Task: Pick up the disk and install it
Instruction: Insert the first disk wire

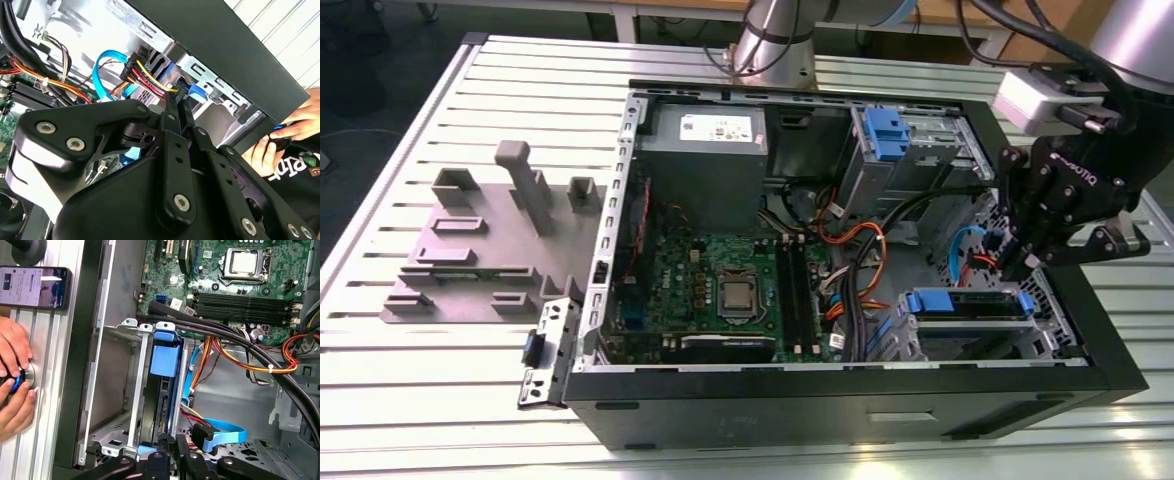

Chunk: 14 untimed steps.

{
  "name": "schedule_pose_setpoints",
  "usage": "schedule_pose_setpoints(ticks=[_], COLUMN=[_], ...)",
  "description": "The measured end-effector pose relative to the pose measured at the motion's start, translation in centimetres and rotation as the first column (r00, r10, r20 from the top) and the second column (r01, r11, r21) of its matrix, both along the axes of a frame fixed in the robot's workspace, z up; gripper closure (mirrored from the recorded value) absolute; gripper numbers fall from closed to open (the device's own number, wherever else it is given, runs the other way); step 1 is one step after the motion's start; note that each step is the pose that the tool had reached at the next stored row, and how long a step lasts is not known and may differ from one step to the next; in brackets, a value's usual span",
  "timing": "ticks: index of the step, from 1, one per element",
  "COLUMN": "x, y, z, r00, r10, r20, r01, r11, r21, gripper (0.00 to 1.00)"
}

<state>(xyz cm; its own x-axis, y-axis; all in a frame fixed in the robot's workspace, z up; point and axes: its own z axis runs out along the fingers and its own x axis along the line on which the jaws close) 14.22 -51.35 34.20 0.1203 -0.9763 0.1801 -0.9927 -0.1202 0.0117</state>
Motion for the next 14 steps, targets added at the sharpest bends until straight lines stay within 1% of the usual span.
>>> schedule_pose_setpoints(ticks=[4,7,9,11,13,14], x=[-0.38,-0.67,-0.9,-1.07,-1.15,-1.17], y=[-0.13,-0.22,-0.28,-0.37,-0.54,-0.65], z=[-0.01,0.0,0.0,-0.01,-0.02,-0.02], r00=[0.9998,0.9996,0.9994,0.9994,0.9993,0.9993], r10=[0.003,0.007,0.009,0.011,0.011,0.011], r20=[0.0173,0.0275,0.0319,0.0341,0.0353,0.0358], r01=[-0.003,-0.007,-0.009,-0.011,-0.011,-0.012], r11=[1.0,1.0,1.0,0.9999,0.9999,0.9999], r21=[0.0003,0.0002,0.0001,0.0004,0.0034,0.0066], gripper=[0.82,0.82,0.82,0.82,0.82,0.82])
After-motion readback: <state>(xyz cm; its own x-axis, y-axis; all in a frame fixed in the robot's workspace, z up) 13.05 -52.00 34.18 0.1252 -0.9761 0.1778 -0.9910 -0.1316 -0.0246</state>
